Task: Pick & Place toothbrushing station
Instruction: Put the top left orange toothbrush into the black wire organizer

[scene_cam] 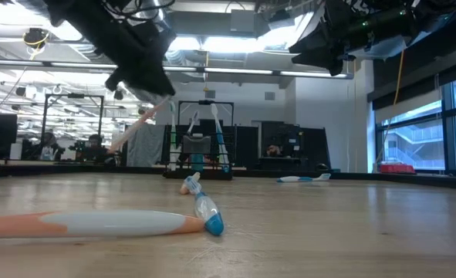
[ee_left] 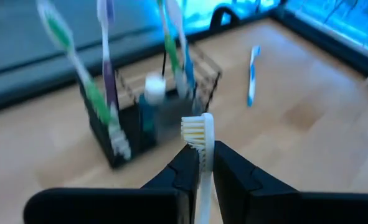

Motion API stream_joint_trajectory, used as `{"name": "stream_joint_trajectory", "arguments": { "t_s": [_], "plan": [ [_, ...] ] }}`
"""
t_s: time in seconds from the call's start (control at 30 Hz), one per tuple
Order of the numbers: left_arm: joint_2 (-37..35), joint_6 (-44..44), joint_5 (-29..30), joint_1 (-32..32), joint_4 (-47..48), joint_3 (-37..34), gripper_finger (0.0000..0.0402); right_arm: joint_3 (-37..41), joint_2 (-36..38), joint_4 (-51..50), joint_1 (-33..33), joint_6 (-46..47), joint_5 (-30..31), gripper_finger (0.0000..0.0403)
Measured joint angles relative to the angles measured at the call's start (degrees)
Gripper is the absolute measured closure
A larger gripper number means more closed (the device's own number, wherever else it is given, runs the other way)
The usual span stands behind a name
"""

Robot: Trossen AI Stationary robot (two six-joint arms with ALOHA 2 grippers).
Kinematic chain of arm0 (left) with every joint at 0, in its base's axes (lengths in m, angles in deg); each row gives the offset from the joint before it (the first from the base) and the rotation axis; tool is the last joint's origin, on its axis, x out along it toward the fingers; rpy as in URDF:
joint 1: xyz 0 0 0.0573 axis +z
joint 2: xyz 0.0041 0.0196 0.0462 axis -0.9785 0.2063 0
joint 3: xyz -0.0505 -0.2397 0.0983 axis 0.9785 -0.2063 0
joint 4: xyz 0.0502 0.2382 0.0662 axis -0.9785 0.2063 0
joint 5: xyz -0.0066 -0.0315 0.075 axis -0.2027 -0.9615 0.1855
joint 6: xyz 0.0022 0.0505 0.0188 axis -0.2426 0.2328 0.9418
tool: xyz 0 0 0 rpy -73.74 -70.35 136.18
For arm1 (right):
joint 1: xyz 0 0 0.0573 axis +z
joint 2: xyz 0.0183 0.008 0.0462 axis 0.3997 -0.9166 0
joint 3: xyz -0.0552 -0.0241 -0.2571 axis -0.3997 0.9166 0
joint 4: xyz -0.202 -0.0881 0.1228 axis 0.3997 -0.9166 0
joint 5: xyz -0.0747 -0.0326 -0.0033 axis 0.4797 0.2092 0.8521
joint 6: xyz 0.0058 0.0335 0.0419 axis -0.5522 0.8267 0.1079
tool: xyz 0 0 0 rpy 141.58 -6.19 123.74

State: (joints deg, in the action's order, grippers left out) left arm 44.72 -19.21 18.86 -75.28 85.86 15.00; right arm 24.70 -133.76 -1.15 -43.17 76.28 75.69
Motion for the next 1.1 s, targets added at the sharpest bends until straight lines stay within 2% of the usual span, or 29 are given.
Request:
{"name": "stream_joint_trajectory", "arguments": {
  "t_s": [0.37,0.5,0.63,0.83,1.1],
  "plan": [
    [0.0,17.77,0.11,6.63,-21.61,0.0,0.0369,0.0,-0.01,-0.02,0.0,0.0,0.0,0.0211],
    [0.0,23.11,-0.96,9.08,-29.95,0.02,0.0369,0.0,0.01,-0.02,0.0,0.0,0.0,0.0211],
    [0.37,27.9,-4.5,11.74,-35.91,0.08,0.0369,0.0,0.01,-0.02,-0.01,-0.02,0.0,0.0211],
    [3.71,32.56,-8.19,15.1,-44.22,0.11,0.0369,0.0,0.01,-0.02,-0.01,0.0,0.0,0.0211],
    [12.01,42.03,-6.67,16.1,-56.6,0.09,0.0369,0.0,-0.01,-0.02,0.01,-0.02,0.0,0.0211]
  ]
}}
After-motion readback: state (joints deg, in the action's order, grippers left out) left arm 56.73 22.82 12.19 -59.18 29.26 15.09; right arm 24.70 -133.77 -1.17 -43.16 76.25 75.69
